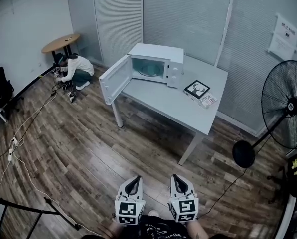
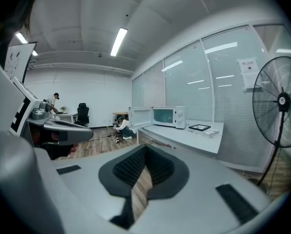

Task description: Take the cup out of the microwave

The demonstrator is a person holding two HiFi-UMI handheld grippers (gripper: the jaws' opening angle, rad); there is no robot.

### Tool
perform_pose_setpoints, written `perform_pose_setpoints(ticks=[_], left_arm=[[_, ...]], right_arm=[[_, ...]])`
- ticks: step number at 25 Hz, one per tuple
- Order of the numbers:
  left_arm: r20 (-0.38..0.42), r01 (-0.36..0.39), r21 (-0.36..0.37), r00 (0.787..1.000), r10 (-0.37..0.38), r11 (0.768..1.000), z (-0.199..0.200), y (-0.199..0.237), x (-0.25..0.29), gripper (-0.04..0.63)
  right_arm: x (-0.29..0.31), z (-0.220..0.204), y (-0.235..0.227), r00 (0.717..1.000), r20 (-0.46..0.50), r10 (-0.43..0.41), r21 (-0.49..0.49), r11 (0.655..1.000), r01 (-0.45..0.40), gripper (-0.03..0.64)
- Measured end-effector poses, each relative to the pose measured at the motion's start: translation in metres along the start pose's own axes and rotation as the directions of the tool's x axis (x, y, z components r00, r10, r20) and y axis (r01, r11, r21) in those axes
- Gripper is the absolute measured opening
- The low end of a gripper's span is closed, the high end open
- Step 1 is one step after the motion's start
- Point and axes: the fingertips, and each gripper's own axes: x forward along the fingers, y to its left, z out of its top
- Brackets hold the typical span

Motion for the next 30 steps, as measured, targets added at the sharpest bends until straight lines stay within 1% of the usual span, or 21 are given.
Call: perform_pose_setpoints(ticks=[8,14,19,22,27,30], left_arm=[[0.002,-0.038,-0.006,0.999,0.038,0.999,-0.009,-0.008,0.007,0.003],[0.002,-0.035,-0.017,0.999,0.035,0.999,-0.01,-0.007,0.021,0.003],[-0.004,-0.006,-0.002,1.0,0.006,1.0,-0.006,0.006,0.044,0.005],[-0.004,-0.001,0.004,1.0,0.001,1.0,-0.002,0.022,0.058,0.003],[0.003,0.017,0.008,1.0,-0.017,1.0,0.013,0.042,0.098,0.005],[0.014,0.024,0.011,1.0,-0.024,1.0,0.022,0.056,0.115,0.003]], right_arm=[[0.0,-0.012,-0.008,0.999,-0.004,0.041,0.001,0.999,-0.041,0.005],[0.011,-0.015,-0.01,0.999,-0.014,0.05,0.004,0.999,-0.05,0.005],[0.039,-0.01,-0.015,1.0,-0.013,0.026,0.006,1.0,-0.026,0.005],[0.057,-0.005,-0.016,1.0,-0.008,0.015,0.013,1.0,-0.015,0.005],[0.096,0.003,-0.03,1.0,-0.025,-0.006,0.022,1.0,0.007,0.005],[0.117,0.007,-0.032,0.999,-0.035,-0.011,0.032,0.999,0.012,0.005]])
